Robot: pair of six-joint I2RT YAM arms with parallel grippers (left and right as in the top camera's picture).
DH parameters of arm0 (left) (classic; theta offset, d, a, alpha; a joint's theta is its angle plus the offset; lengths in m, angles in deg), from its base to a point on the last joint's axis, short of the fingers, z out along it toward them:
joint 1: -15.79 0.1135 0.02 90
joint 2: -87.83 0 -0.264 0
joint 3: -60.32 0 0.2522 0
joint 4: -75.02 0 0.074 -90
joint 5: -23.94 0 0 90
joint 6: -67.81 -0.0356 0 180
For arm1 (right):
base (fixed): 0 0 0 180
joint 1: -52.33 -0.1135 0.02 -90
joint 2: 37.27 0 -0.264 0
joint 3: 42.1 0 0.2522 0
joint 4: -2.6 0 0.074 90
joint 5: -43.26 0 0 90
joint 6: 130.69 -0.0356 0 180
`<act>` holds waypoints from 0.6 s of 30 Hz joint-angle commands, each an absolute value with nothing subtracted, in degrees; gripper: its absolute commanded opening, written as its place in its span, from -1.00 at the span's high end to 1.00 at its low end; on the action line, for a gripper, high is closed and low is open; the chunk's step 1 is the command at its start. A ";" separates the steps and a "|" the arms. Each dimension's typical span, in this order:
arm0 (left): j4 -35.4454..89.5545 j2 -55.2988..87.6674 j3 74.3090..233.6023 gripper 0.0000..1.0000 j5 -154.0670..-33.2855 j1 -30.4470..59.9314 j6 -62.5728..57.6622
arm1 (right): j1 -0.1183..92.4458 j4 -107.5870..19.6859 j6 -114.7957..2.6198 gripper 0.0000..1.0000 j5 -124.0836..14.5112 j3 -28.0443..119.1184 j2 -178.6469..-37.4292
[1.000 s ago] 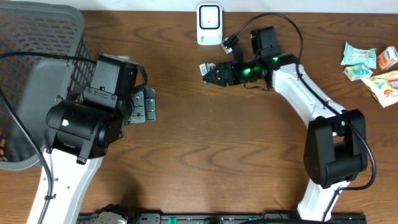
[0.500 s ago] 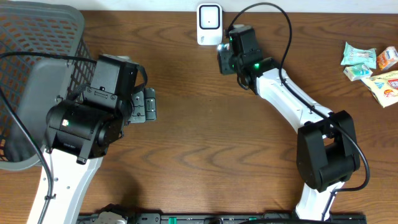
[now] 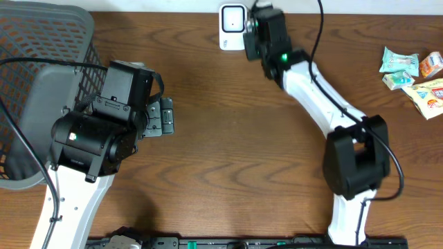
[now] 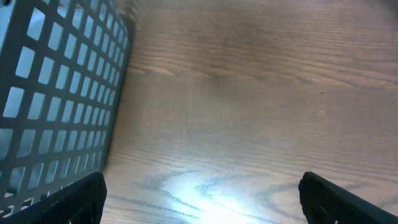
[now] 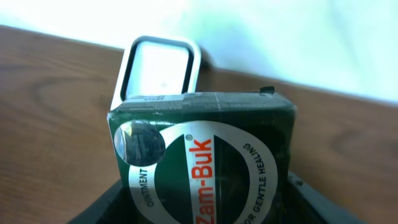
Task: Scan the item barcode
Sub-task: 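Lift the Zam-Buk box up to the scanner with the right gripper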
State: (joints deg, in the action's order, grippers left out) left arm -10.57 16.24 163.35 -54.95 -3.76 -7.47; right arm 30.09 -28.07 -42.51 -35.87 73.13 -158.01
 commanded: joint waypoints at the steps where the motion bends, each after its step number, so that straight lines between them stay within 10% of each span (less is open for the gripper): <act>1: -10.73 15.98 163.81 -0.96 -53.98 -3.48 -8.00 | 30.48 -31.22 -36.79 0.11 -34.78 83.49 -163.35; 18: -10.73 15.98 163.81 -0.96 -53.98 -3.48 -8.02 | 27.20 -27.46 -8.99 0.13 -10.21 111.01 -188.31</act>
State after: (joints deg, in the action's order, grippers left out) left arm -10.55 16.24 163.35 -54.95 -3.76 -7.47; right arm 28.10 -29.21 -15.52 -16.83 108.98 -187.46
